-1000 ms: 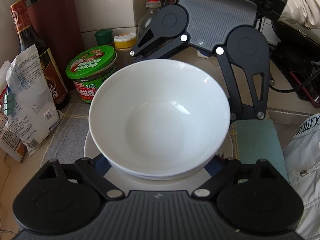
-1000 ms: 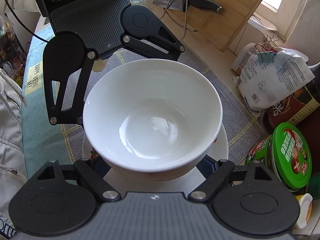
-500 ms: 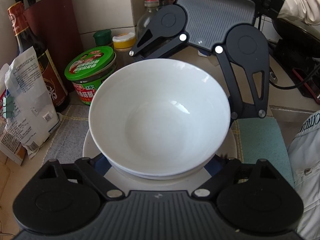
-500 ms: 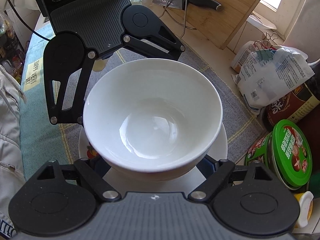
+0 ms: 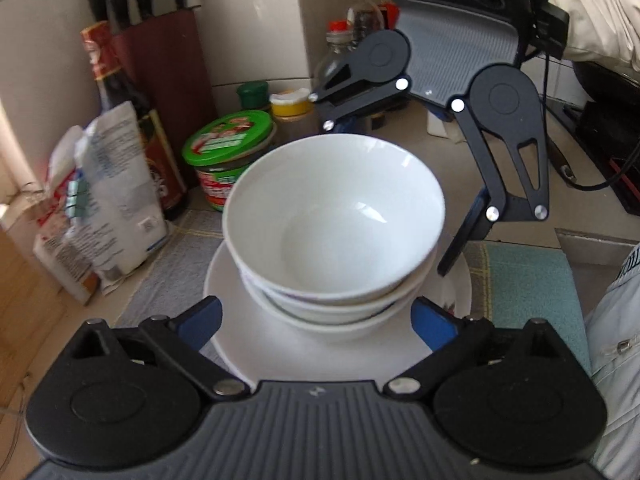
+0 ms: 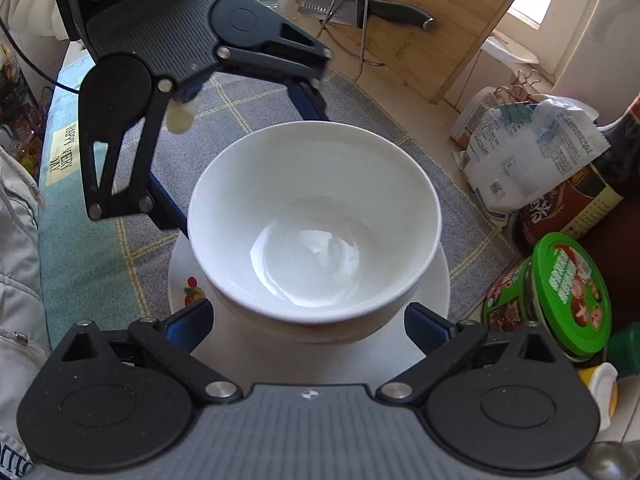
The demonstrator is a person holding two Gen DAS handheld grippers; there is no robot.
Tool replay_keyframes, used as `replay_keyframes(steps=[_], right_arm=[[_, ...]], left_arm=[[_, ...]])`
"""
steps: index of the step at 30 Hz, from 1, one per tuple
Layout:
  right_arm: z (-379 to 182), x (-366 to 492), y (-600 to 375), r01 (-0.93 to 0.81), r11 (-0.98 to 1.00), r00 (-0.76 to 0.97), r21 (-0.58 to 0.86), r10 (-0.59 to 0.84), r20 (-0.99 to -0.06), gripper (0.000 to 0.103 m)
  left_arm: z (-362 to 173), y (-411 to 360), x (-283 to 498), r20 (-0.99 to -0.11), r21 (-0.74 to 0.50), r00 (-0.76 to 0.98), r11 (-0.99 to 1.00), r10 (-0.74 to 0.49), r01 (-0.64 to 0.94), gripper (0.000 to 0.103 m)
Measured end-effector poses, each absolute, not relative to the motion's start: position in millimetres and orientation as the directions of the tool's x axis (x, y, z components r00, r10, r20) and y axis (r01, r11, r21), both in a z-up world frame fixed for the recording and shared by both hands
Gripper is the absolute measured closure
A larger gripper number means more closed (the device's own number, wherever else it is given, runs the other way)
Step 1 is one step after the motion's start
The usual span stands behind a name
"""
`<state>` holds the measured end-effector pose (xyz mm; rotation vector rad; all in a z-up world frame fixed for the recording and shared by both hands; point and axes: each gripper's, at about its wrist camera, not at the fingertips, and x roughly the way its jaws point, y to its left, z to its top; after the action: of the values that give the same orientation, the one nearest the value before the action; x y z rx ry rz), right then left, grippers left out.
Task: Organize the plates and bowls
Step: 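Lower the bowl stack onto the flower-print plates with both tools, then open both tools and pull them away from the stacked dishes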
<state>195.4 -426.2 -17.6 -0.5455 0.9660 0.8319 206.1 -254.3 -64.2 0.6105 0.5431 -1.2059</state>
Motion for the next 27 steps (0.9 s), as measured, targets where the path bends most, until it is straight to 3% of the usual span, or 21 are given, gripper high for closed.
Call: replay_keyframes(steps=[4,9,15,18,24,27], right_arm=[[-9,189,-430,-0.798,0.597,0.342,-0.079,0.342,-0.875,0.0],[6,177,-424,-0.726,0.674,0.412,-0.136,0.268,-0.871,0.0],[24,146,-385,-0.534,0.796,0.527,-0.285,0.05,-0.848,0.0],[32,127,-359,-0.428,0.849,0.559,-0.311,-0.022,-0.829,0.0],[38,101,-322,-0.09,0.962,0.572,-0.258,-0.163,-0.804,0.0],[44,82,-313,0.133,0.973,0.581,-0.187,-0.229,-0.781,0.0]], left_arm=[[-51,-233,189,-0.633,0.181,0.37,0.334,-0.68,0.925,0.003],[-37,-202,166,-0.506,0.16,0.484,0.474,-0.714,0.866,0.001],[-30,-159,146,-0.369,0.072,0.554,0.571,-0.747,0.818,0.001],[-25,-142,135,-0.362,0.01,0.554,0.591,-0.749,0.806,0.001],[-21,-111,107,-0.357,0.02,0.616,0.654,-0.702,0.757,0.001],[-21,-99,105,-0.41,-0.021,0.617,0.683,-0.672,0.73,0.001]])
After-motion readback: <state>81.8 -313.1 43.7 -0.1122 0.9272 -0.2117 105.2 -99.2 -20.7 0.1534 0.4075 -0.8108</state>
